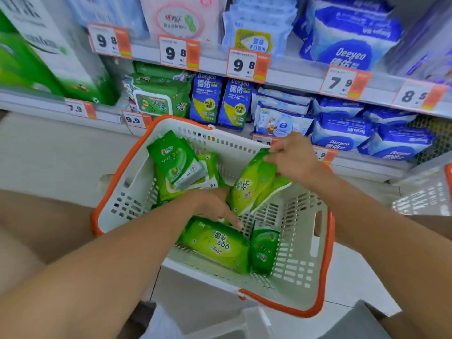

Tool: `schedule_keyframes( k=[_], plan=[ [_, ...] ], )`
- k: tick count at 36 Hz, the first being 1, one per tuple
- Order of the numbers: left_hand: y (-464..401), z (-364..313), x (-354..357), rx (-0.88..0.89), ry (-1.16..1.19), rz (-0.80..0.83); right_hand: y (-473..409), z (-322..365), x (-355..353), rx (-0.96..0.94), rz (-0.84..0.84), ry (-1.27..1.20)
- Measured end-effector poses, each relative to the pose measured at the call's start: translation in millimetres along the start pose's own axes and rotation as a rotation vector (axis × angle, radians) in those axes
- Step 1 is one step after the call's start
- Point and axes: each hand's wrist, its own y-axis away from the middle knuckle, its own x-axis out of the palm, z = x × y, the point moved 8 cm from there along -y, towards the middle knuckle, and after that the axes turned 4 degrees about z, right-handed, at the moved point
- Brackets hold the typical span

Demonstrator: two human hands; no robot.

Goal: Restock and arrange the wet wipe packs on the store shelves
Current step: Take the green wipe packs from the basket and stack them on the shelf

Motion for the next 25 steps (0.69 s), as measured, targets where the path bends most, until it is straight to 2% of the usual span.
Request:
schedule_keyframes(
  k=[2, 4, 6, 8, 10, 14, 18, 20, 23, 25],
  plan=[
    [20, -20, -13, 0.124, 0.228, -0.022, 5, 17, -28, 0.155, 0.004, -0.340],
    [45, -45, -42, 0.261, 0.345, -0.131, 7, 31, -61, 0.252, -0.037, -0.721],
    [77, -77, -74, 0.397, 0.391, -0.252, 9, 40, -92, 0.334, -0.040, -1.043],
    [120, -110, -105, 0.485, 0.334, -0.402, 12, 52, -119, 0.364, -0.012, -1.202],
    [167, -145, -130, 0.607, 0.280, -0.521, 15, 64, -147, 0.320, -0.007, -1.209],
    [253, -200, -164, 0.836, 0.286, -0.709, 17, 98, -174, 0.134, 0.013, -1.067],
    [299, -219, -181, 0.991, 0.403, -0.842, 22, 140, -169, -0.081, 0.046, -1.216],
    [303, -214, -185, 1.010, 0.504, -0.892, 20, 158, -158, -0.127, 0.076, -1.203],
    [304, -195, -192, 0.943, 0.621, -1.000, 13, 172, -142, -0.101, 0.055, -1.161],
    [305, -199, -192, 0.886, 0.593, -0.922, 8, 174, -143, -0.055, 0.015, -1.141]
  ],
)
